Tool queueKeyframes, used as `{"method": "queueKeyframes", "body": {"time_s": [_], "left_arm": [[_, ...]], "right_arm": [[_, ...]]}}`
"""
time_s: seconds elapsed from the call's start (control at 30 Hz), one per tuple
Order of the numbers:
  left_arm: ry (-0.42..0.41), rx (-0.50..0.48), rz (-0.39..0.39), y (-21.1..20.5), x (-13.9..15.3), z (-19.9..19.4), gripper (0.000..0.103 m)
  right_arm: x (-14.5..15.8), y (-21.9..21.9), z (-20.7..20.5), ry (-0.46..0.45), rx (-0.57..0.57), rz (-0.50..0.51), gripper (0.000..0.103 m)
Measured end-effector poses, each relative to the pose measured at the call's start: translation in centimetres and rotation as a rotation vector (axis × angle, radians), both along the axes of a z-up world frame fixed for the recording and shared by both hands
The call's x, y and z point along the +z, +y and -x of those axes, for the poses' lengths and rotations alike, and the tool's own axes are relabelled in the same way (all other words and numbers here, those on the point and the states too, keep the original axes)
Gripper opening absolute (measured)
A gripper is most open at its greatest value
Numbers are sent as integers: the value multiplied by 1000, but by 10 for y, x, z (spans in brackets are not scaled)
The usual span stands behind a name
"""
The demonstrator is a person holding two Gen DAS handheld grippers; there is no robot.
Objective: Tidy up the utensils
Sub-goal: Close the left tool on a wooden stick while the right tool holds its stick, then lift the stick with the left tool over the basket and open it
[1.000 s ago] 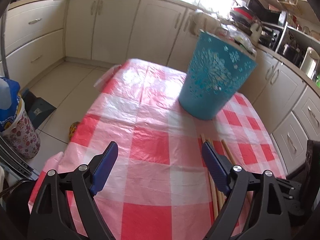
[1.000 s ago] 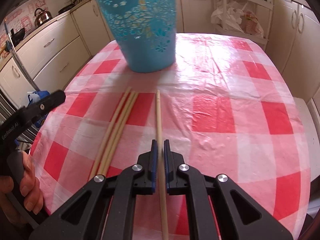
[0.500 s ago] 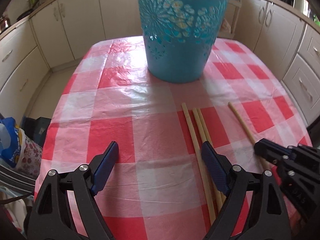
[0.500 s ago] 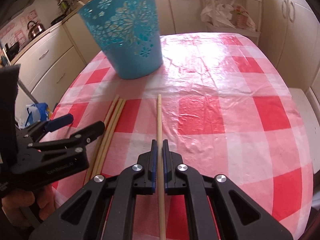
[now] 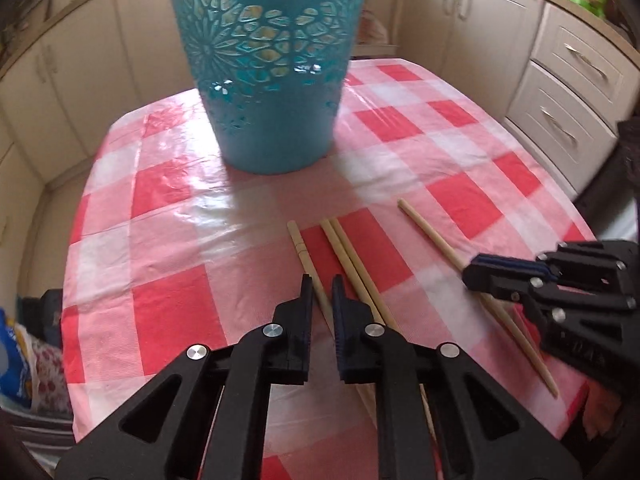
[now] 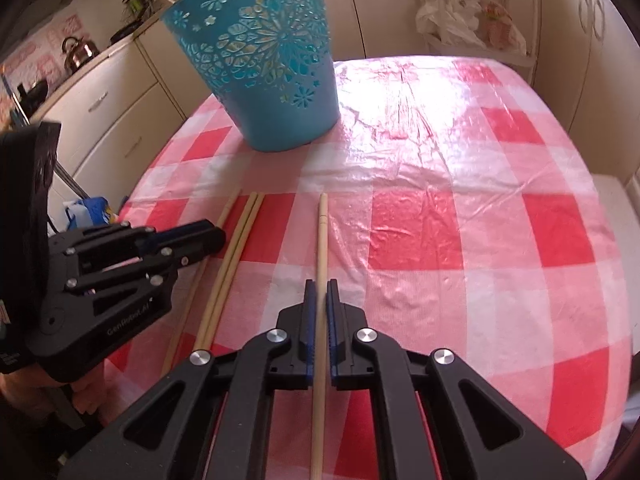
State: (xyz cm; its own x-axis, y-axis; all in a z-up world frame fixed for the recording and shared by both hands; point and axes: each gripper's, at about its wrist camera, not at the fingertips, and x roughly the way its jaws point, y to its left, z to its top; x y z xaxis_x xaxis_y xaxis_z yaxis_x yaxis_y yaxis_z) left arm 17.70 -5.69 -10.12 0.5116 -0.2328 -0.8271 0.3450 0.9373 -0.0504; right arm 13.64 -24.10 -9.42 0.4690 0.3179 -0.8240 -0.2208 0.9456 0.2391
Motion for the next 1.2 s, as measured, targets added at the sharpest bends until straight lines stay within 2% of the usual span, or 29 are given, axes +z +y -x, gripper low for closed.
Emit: {"method": "queueKeyframes", "body": {"time_s": [0.07, 0.13, 0.2, 0.3, 0.33, 0.37, 0.4, 0.47, 0.57, 0.73, 0.9, 1.0, 1.13, 1.2], "left_arm": [[23, -3, 4, 4, 1, 2, 10], [39, 14, 5, 8, 2, 1, 11], [51, 34, 2, 9, 1, -2, 20], [52, 42, -23, 5, 0, -3, 20], [44, 39, -43, 2, -1, -2, 19], [39, 31, -50, -1, -2, 0, 9], [41, 23, -38, -2, -1, 1, 6], [30, 31, -6, 0, 4, 6, 5], [19, 41, 43, 5, 13, 13, 5], [10, 33, 26, 3, 11, 17, 5], [51, 58, 19, 2, -1, 18, 5], [32, 67, 9, 1, -3, 21, 6], [-5, 40, -56, -7, -3, 24, 5], [-2, 34, -37, -4, -1, 23, 4]], "right_arm": [[0, 1, 0, 4, 7, 5, 6], [2, 7, 0, -10, 36, 56, 6], [2, 12, -1, -17, 57, 88, 6], [1, 17, -1, -21, 74, 121, 6], [0, 17, -2, -21, 72, 120, 6], [0, 16, -2, -19, 67, 114, 6], [0, 13, -2, -8, 53, 86, 6], [2, 5, 1, -9, 19, 15, 6], [7, -3, 6, -24, 1, -13, 6], [8, -3, 7, -25, 8, 15, 6], [4, 2, 6, -2, 26, 73, 6], [1, 5, 7, -10, 55, 103, 6], [0, 15, 12, -57, 91, 189, 6], [0, 9, 11, -53, 60, 132, 6]]}}
